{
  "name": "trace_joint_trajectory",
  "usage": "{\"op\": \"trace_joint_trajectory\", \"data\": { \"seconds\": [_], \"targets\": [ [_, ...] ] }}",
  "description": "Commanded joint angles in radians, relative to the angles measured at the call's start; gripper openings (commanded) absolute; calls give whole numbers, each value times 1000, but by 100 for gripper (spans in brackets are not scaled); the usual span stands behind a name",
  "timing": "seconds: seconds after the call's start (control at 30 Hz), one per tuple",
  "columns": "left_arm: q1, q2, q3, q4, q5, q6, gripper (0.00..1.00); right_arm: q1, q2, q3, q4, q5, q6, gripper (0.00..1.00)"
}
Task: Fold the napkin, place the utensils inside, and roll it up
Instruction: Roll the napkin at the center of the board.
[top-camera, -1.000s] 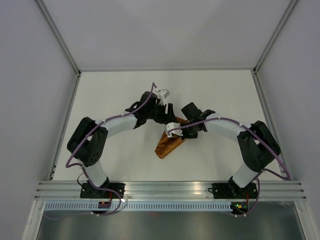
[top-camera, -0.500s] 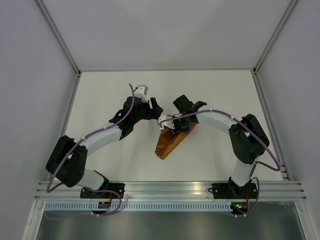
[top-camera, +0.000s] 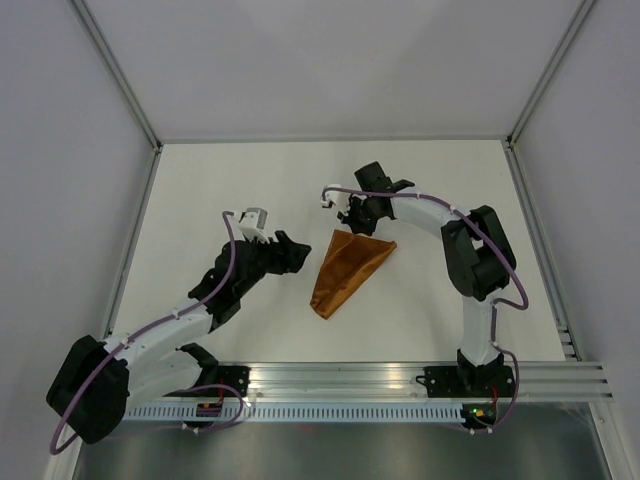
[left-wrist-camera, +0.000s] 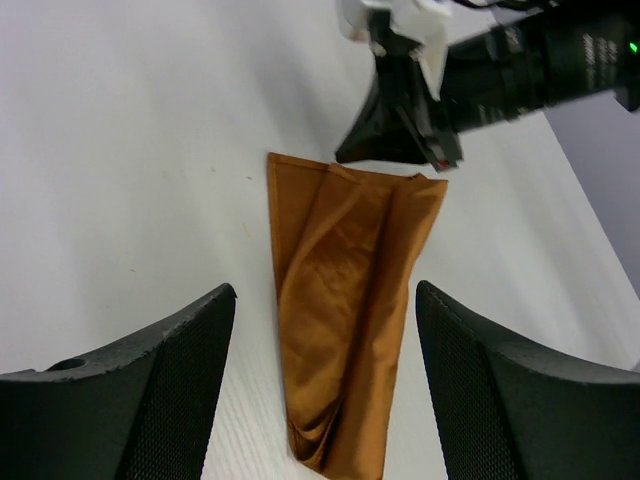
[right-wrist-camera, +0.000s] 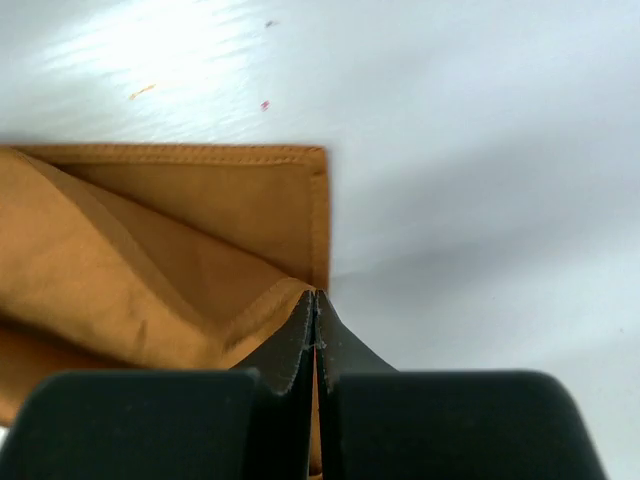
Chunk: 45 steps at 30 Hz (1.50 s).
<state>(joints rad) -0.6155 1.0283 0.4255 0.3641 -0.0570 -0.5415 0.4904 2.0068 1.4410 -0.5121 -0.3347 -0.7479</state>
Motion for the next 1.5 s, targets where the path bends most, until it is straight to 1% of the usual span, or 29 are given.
{"op": "trace_joint_trajectory", "data": {
  "seconds": [0.0, 0.07, 0.1, 0.13, 0.17, 0.2, 0.23, 0.27, 0.3, 0.33, 0.37, 0.4, 0.43, 0.47, 0.53, 0.57, 0.6, 0.63, 0.73, 0.87, 0.97, 1.1, 1.13, 1.17, 1.23, 1.27, 1.37, 1.43, 1.47],
  "targets": [
    [-9, 5, 5, 115, 170, 14, 77, -6, 65, 87, 17, -3, 97, 1],
    [-32, 47, 30, 102, 250, 41, 76, -9, 87, 123, 12, -9, 119, 0],
    [-52, 93, 65, 87, 243, 76, 76, -16, 105, 136, -2, -16, 128, 0],
    [-103, 116, 87, 69, 227, 95, 76, -19, 115, 162, -8, -18, 145, 0],
    [-134, 139, 107, 50, 170, 116, 76, -22, 121, 173, -14, -21, 153, 0],
    [-168, 171, 148, 47, 140, 156, 76, -27, 128, 182, -22, -26, 163, 0],
    [-226, 235, 174, 41, 109, 175, 77, -36, 133, 205, -23, -27, 185, 0],
    [-254, 280, 202, 20, 29, 192, 77, -42, 142, 220, -34, -33, 200, 0],
    [-291, 318, 260, 15, 1, 224, 77, -55, 150, 238, -46, -43, 212, 0],
    [-306, 405, 287, 16, -32, 242, 77, -65, 156, 280, -55, -47, 250, 0],
    [-323, 442, 315, 16, -56, 259, 77, -76, 164, 300, -69, -59, 271, 0],
    [-354, 478, 375, 3, -79, 296, 77, -105, 165, 317, -74, -75, 291, 0],
    [-365, 516, 403, -10, -99, 311, 77, -121, 162, 346, -75, -92, 314, 0],
    [-372, 579, 432, -26, -159, 319, 77, -140, 156, 363, -88, -105, 353, 2],
    [-397, 639, 516, -97, -217, 350, 76, -193, 141, 392, -94, -125, 389, 6],
    [-411, 685, 539, -118, -281, 363, 76, -209, 115, 392, -88, -127, 416, 7],
    [-435, 703, 582, -144, -314, 383, 76, -242, 103, 389, -88, -130, 424, 8],
    [-444, 720, 602, -190, -363, 387, 76, -254, 89, 383, -88, -136, 430, 10],
    [-464, 780, 656, -275, -441, 380, 75, -305, 41, 369, -106, -180, 441, 11],
    [-466, 814, 661, -301, -464, 356, 74, -361, -29, 325, -111, -228, 449, 11],
    [-466, 825, 651, -306, -431, 353, 73, -392, -63, 282, -108, -245, 444, 11],
    [-466, 849, 653, -309, -394, 351, 69, -424, -75, 233, -109, -260, 437, 10],
    [-466, 858, 653, -309, -376, 350, 67, -429, -80, 225, -106, -260, 433, 10],
    [-466, 860, 650, -300, -362, 348, 62, -435, -82, 216, -105, -260, 430, 10],
    [-466, 866, 645, -291, -340, 344, 57, -441, -88, 187, -89, -259, 427, 9],
    [-466, 868, 639, -286, -331, 342, 49, -444, -88, 177, -86, -256, 424, 9],
    [-464, 885, 639, -281, -302, 347, 43, -450, -92, 151, -80, -256, 412, 7],
    [-458, 894, 638, -281, -288, 336, 41, -454, -103, 128, -69, -257, 406, 7],
    [-448, 891, 630, -280, -276, 330, 35, -455, -109, 119, -66, -257, 403, 6]
  ]
}}
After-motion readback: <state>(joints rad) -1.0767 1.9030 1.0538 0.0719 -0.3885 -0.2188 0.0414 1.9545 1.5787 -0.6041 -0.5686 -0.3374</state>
